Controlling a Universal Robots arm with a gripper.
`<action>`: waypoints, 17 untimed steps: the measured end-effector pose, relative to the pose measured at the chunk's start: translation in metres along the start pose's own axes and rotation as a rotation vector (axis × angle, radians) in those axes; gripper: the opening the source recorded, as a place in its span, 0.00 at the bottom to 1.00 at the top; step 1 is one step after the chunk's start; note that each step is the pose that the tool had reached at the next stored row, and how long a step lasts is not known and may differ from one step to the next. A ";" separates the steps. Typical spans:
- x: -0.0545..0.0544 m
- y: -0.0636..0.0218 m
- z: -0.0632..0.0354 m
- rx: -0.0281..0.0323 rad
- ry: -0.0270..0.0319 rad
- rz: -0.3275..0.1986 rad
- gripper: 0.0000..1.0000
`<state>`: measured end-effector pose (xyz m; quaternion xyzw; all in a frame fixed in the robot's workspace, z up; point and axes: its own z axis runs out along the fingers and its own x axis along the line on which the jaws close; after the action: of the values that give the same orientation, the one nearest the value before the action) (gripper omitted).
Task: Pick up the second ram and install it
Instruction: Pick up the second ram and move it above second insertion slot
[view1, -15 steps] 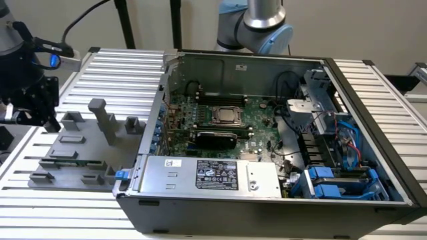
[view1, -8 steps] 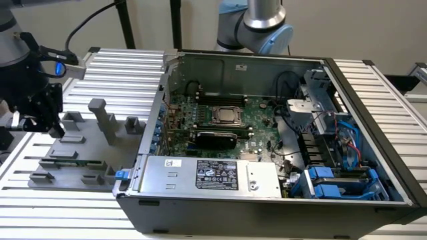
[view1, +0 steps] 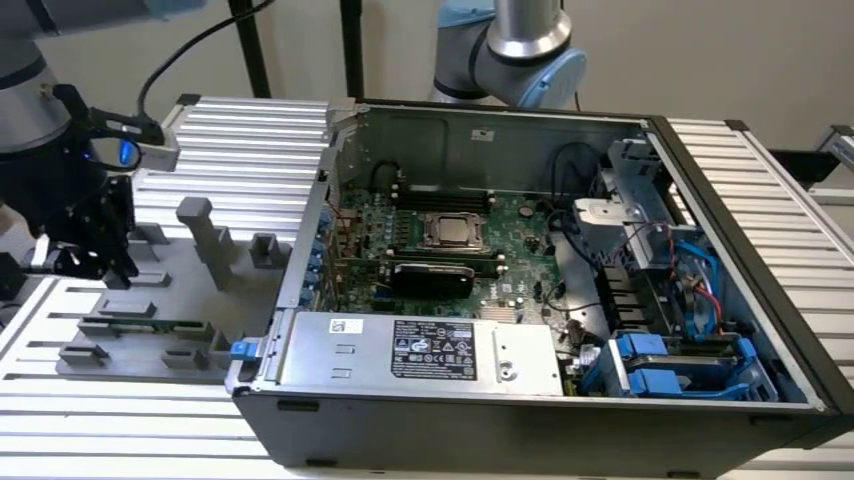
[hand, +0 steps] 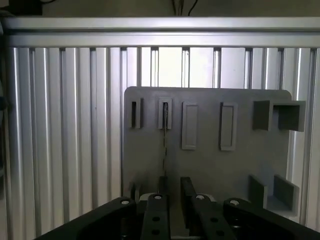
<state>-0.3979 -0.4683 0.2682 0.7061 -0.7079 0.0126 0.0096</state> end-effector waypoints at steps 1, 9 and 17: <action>0.000 -0.0001 0.0018 0.0000 0.0000 0.001 1.00; 0.000 -0.0020 0.0150 -0.0001 0.0002 0.002 1.00; 0.006 -0.0029 0.0298 -0.0002 0.0001 0.008 1.00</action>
<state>-0.3949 -0.4757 0.2386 0.7034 -0.7106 0.0126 0.0097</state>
